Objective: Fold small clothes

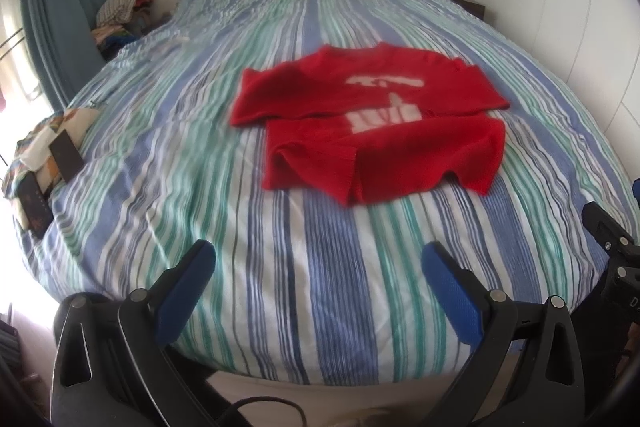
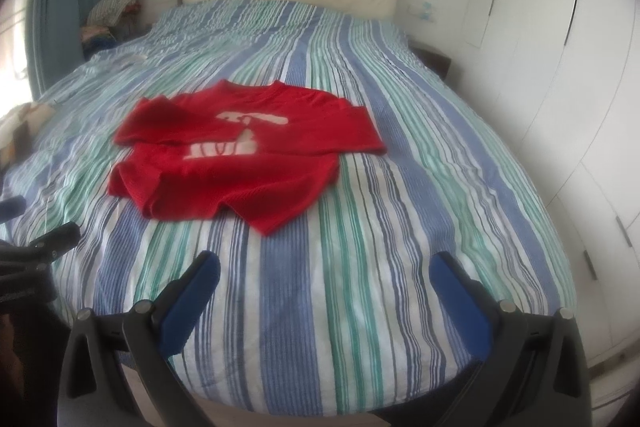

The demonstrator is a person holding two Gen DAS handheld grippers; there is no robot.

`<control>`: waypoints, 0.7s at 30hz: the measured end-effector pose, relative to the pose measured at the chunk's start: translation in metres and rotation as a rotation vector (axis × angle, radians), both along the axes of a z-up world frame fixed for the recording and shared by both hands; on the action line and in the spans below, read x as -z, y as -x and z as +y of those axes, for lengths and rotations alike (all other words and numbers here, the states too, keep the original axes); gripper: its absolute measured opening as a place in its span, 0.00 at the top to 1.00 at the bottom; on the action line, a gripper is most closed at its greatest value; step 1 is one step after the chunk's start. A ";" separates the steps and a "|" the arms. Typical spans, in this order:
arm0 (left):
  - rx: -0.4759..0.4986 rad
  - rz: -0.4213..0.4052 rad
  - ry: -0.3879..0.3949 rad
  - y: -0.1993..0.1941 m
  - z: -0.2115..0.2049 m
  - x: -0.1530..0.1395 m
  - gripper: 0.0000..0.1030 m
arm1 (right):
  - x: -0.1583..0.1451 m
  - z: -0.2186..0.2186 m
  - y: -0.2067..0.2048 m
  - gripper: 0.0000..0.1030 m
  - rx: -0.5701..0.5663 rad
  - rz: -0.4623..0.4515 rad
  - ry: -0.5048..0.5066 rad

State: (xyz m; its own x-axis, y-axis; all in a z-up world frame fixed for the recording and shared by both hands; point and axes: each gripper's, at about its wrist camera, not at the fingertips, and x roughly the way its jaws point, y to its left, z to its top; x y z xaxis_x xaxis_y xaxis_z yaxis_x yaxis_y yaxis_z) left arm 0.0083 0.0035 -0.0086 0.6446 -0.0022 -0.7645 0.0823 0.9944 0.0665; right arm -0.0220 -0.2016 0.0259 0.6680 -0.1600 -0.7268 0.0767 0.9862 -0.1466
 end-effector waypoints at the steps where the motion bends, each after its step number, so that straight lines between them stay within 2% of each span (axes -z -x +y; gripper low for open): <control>1: -0.003 0.001 -0.002 0.000 0.000 0.000 0.00 | 0.000 0.000 0.000 0.00 0.002 0.002 0.001; 21: -0.020 0.019 -0.006 -0.002 0.001 0.005 0.00 | 0.006 -0.002 -0.001 0.00 0.032 0.009 0.025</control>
State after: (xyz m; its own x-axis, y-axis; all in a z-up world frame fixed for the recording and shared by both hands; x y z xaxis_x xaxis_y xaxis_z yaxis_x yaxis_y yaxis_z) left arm 0.0105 0.0047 -0.0134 0.6299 0.0155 -0.7765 0.0632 0.9955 0.0711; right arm -0.0212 -0.2033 0.0201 0.6553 -0.1999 -0.7284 0.1070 0.9792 -0.1724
